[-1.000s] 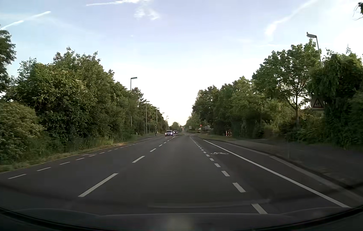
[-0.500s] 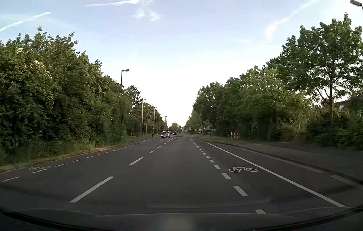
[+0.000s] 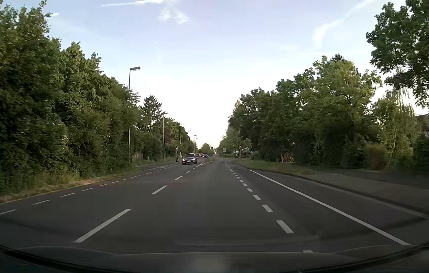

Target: Follow the waypoints while adhering to traffic rules and regulations

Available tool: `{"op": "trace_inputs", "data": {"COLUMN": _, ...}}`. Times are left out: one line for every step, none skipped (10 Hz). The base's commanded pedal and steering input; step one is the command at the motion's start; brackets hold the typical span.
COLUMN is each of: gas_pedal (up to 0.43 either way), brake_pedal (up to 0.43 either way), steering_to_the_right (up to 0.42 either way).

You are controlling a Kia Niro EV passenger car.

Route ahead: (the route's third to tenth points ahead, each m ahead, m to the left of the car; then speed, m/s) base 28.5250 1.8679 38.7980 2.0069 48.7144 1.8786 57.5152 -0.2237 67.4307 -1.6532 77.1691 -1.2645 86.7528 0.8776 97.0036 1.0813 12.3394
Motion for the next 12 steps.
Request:
{"op": "trace_inputs", "data": {"gas_pedal": 0.0, "brake_pedal": 0.134, "steering_to_the_right": 0.0}}
{"op": "trace_inputs", "data": {"gas_pedal": 0.0, "brake_pedal": 0.14, "steering_to_the_right": 0.001}}
{"op": "trace_inputs", "data": {"gas_pedal": 0.0, "brake_pedal": 0.146, "steering_to_the_right": 0.0}}
{"op": "trace_inputs", "data": {"gas_pedal": 0.0, "brake_pedal": 0.152, "steering_to_the_right": 0.001}}
{"op": "trace_inputs", "data": {"gas_pedal": 0.0, "brake_pedal": 0.159, "steering_to_the_right": 0.001}}
{"op": "trace_inputs", "data": {"gas_pedal": 0.0, "brake_pedal": 0.165, "steering_to_the_right": 0.0}}
{"op": "trace_inputs", "data": {"gas_pedal": 0.0, "brake_pedal": 0.165, "steering_to_the_right": 0.001}}
{"op": "trace_inputs", "data": {"gas_pedal": 0.0, "brake_pedal": 0.171, "steering_to_the_right": 0.0}}
{"op": "trace_inputs", "data": {"gas_pedal": 0.0, "brake_pedal": 0.171, "steering_to_the_right": 0.001}}
{"op": "trace_inputs", "data": {"gas_pedal": 0.0, "brake_pedal": 0.171, "steering_to_the_right": 0.0}}
{"op": "trace_inputs", "data": {"gas_pedal": 0.0, "brake_pedal": 0.189, "steering_to_the_right": 0.001}}
{"op": "trace_inputs", "data": {"gas_pedal": 0.0, "brake_pedal": 0.213, "steering_to_the_right": 0.0}}
